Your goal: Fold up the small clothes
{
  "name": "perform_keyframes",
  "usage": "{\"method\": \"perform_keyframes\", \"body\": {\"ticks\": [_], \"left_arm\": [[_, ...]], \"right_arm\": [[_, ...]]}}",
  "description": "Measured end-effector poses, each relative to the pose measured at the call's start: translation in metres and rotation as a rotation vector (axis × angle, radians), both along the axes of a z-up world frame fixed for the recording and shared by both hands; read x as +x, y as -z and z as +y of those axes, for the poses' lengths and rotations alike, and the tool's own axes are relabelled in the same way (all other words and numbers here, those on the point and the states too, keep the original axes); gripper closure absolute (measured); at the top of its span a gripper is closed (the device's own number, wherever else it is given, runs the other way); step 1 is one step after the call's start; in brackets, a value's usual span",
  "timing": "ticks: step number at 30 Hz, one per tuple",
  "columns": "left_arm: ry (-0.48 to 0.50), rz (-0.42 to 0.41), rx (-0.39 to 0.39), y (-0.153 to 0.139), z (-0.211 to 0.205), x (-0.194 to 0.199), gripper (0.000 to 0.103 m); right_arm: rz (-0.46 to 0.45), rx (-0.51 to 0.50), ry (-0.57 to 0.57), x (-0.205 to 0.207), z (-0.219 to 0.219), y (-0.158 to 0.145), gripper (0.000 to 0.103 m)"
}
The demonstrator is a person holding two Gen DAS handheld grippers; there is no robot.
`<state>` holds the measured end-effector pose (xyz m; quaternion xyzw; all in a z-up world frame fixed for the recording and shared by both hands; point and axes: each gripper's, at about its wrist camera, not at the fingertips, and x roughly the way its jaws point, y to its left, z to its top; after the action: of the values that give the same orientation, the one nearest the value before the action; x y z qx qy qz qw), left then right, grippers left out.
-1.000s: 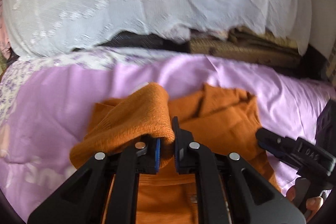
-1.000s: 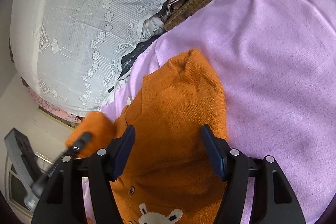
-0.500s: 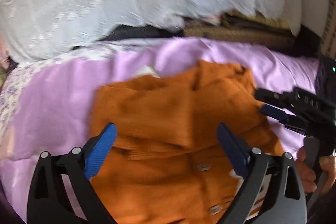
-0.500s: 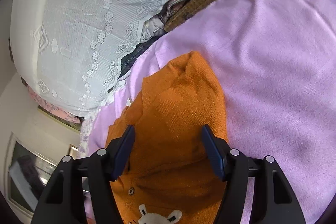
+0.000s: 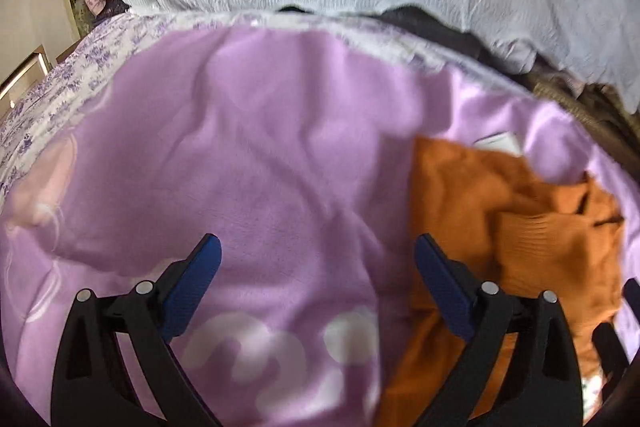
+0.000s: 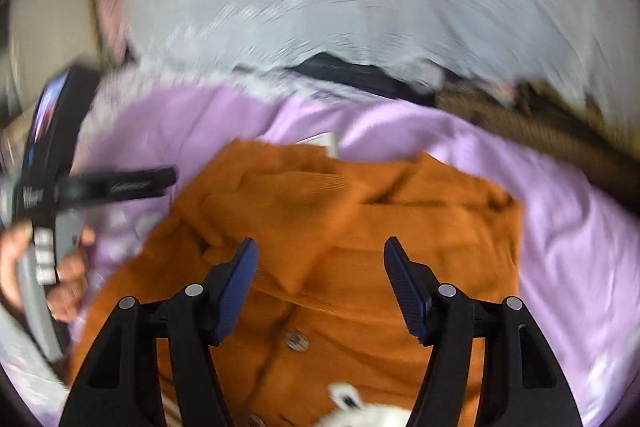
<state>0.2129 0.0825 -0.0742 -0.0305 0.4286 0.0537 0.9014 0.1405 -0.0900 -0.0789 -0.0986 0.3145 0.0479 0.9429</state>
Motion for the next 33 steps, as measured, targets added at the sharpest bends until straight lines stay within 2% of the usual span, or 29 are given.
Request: {"method": "perform_keyframes", "body": {"ticks": [2,4,5,6,7,10,11,13,14,17,19,21,24,26,27,28,29,30,31,33], "left_arm": [[0.0,0.021,0.004,0.011,0.003,0.003,0.008],[-0.006,0.046,0.013,0.021,0.005,0.007,0.008],[-0.005,0.048,0.033,0.023,0.002,0.007,0.008],[0.0,0.046,0.069,0.024,-0.002,0.007,0.008],[0.005,0.049,0.103,0.025,-0.007,0.009,0.008],[0.011,0.049,0.154,0.028,-0.013,0.006,0.007],[0.015,0.048,0.154,0.026,-0.013,0.004,0.007],[0.025,0.056,0.151,0.024,-0.014,0.002,0.007],[0.025,0.059,0.153,0.024,-0.014,0.001,0.007],[0.038,0.039,0.136,0.013,-0.017,-0.007,0.007],[0.047,-0.006,0.12,-0.002,-0.02,-0.014,0.007],[0.069,-0.057,0.11,-0.018,-0.027,-0.02,0.007],[0.119,-0.051,0.135,-0.018,-0.048,-0.015,0.007],[0.144,0.006,0.193,0.001,-0.06,-0.005,0.006],[0.147,0.055,0.24,0.021,-0.066,0.003,0.004],[0.148,0.056,0.231,0.031,-0.065,0.006,0.004],[0.146,0.052,0.198,0.03,-0.059,0.004,0.004],[0.145,0.063,0.184,0.027,-0.056,0.005,0.004],[0.132,0.062,0.167,0.02,-0.051,0.003,0.004],[0.098,-0.03,0.135,-0.002,-0.044,-0.01,0.005]], "right_arm": [[0.011,-0.104,-0.019,0.013,0.027,0.009,0.039],[0.013,-0.197,0.009,0.025,0.041,0.017,0.046],[0.014,-0.22,0.037,0.031,0.043,0.021,0.06],[0.035,-0.195,0.064,0.036,0.035,0.021,0.083],[0.049,-0.134,0.096,0.038,0.021,0.019,0.091],[0.059,0.122,0.192,0.027,-0.035,0.008,0.091],[0.077,0.244,0.258,0.019,-0.073,0.01,0.089],[0.122,0.4,0.361,0.005,-0.124,0.025,0.084],[0.14,0.452,0.383,-0.001,-0.139,0.032,0.074],[0.118,0.65,0.422,-0.02,-0.18,0.035,0.074],[0.047,0.672,0.414,-0.028,-0.183,0.019,0.071],[0.001,0.636,0.342,-0.029,-0.169,0.004,0.071],[0.05,0.591,0.247,-0.01,-0.147,0.002,0.071],[0.104,0.55,0.245,0.011,-0.141,0.016,0.068],[0.15,0.517,0.269,0.021,-0.142,0.029,0.063],[0.211,0.493,0.293,0.034,-0.146,0.051,0.064],[0.187,0.501,0.291,0.034,-0.149,0.055,0.072],[0.159,0.504,0.297,0.028,-0.151,0.052,0.075],[0.154,0.498,0.302,0.023,-0.15,0.047,0.075],[0.07,0.489,0.269,0.009,-0.143,0.025,0.067]]}}
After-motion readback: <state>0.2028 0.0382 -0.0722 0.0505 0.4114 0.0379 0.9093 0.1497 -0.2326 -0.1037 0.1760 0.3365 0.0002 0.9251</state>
